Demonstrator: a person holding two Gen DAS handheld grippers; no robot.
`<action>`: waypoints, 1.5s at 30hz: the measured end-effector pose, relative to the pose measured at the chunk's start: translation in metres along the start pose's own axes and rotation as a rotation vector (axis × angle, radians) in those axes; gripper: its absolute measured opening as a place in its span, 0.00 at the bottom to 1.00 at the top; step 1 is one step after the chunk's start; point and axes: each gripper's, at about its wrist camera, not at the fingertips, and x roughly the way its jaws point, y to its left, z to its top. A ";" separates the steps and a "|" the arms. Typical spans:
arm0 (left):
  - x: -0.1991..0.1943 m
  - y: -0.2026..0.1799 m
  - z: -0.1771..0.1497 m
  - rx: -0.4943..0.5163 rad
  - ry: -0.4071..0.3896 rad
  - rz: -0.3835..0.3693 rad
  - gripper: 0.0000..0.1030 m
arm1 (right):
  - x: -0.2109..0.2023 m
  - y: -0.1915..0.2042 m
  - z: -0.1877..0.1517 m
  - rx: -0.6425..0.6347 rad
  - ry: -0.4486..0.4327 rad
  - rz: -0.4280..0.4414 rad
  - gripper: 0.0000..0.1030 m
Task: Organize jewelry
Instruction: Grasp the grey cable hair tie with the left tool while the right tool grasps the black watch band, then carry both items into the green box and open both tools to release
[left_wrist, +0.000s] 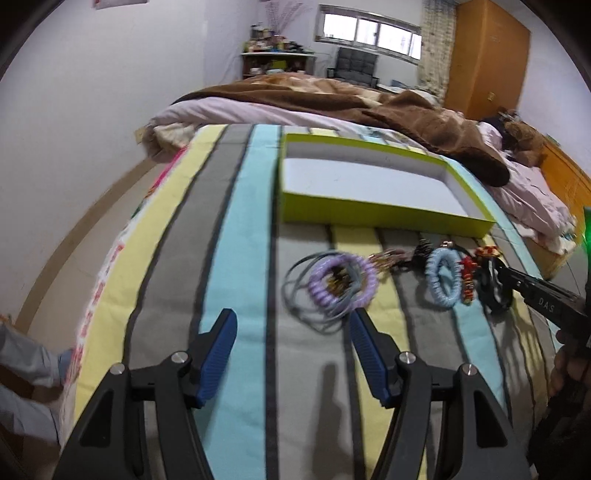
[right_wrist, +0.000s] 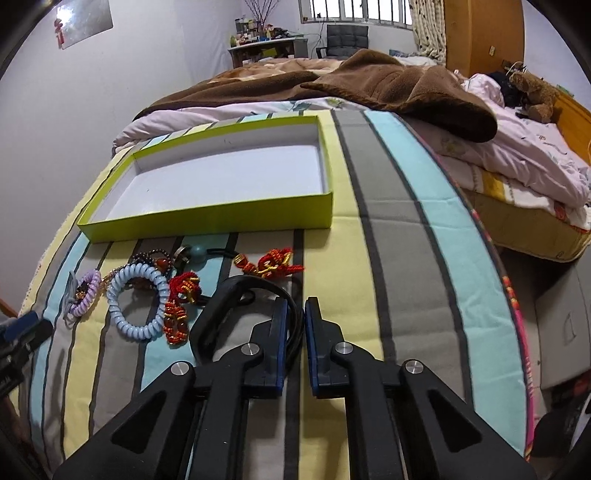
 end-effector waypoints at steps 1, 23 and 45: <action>0.001 -0.001 0.003 -0.001 -0.002 -0.012 0.63 | -0.001 -0.001 0.000 0.005 -0.003 0.006 0.09; 0.034 -0.031 0.021 0.105 0.043 0.003 0.20 | -0.010 -0.024 0.001 0.050 -0.016 0.051 0.09; 0.005 -0.016 0.046 0.078 -0.052 -0.053 0.16 | -0.038 -0.021 0.017 0.023 -0.077 0.065 0.09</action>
